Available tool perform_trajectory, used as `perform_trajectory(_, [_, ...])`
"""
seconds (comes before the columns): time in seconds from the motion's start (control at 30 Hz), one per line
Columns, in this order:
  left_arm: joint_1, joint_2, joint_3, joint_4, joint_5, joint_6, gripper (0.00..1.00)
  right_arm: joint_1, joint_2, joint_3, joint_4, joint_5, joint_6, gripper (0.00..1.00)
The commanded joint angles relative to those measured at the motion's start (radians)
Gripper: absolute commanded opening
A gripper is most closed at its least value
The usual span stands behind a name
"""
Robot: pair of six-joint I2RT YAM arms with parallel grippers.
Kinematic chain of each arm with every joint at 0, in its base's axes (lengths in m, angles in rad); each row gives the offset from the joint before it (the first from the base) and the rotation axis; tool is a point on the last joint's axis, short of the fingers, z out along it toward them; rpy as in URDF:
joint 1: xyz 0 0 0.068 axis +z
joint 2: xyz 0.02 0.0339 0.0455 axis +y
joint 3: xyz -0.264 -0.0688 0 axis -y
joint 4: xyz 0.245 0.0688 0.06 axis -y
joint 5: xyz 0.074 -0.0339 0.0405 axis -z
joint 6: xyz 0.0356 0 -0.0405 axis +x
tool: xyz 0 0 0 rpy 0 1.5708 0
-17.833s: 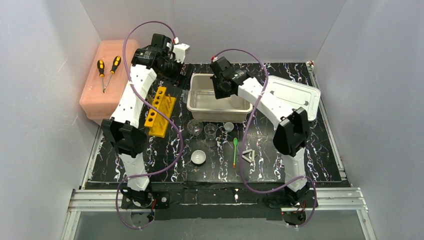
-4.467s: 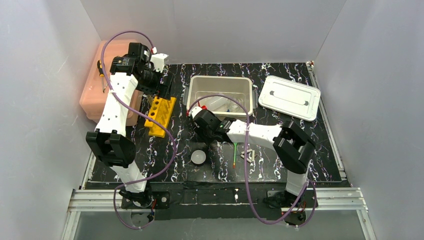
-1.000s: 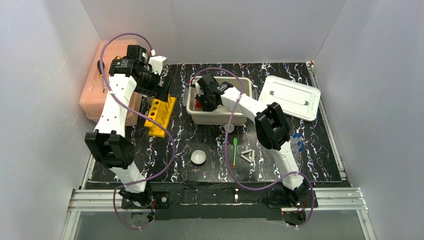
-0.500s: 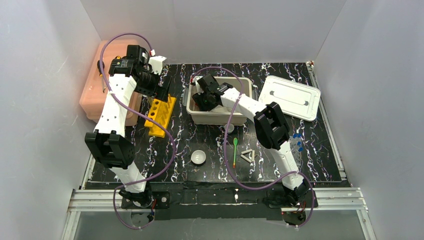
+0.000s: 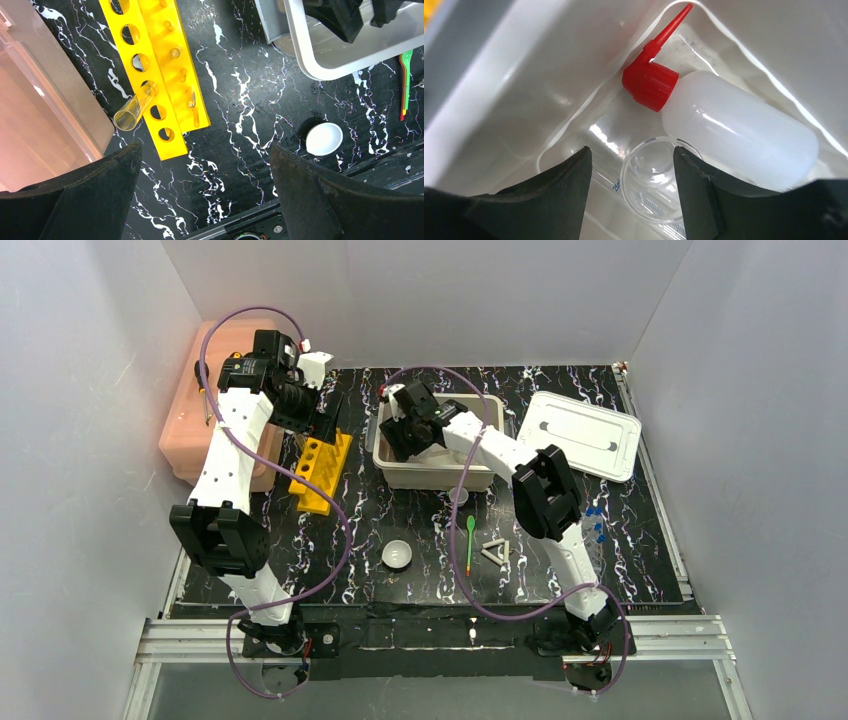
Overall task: Organize the chemistry lab equipment
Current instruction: Place the chemistry item in the storage box, then pick up the chemistry item at the center of the board.
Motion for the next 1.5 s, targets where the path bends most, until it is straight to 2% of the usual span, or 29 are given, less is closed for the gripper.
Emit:
perform_trajectory(0.0, [0.008, -0.055, -0.002, -0.012, 0.014, 0.002, 0.99, -0.002, -0.119, 0.07, 0.004, 0.002, -0.007, 0.7])
perform_trajectory(0.27, [0.008, -0.059, 0.006, -0.014, 0.018, -0.003, 0.99, -0.002, -0.191, 0.079, -0.027, -0.005, -0.001, 0.71])
perform_trajectory(0.5, [0.008, -0.056, 0.017, -0.018, 0.023, -0.007, 0.99, 0.011, -0.306, -0.009, -0.028, -0.042, 0.026, 0.68])
perform_trajectory(0.67, [0.008, -0.056, 0.019, -0.019, 0.022, -0.007, 0.99, 0.103, -0.424, -0.127, -0.03, 0.018, 0.01, 0.62])
perform_trajectory(0.93, [0.008, -0.056, 0.016, -0.02, 0.021, -0.006, 0.99, 0.285, -0.593, -0.469, 0.024, 0.053, 0.08, 0.58])
perform_trajectory(1.17, [0.008, -0.05, 0.014, -0.02, 0.031, -0.011, 0.99, 0.321, -0.611, -0.695, 0.117, 0.004, 0.171, 0.56])
perform_trajectory(1.47, [0.008, -0.048, 0.009, -0.02, 0.038, -0.015, 0.99, 0.321, -0.546, -0.776, 0.215, -0.058, 0.202, 0.55])
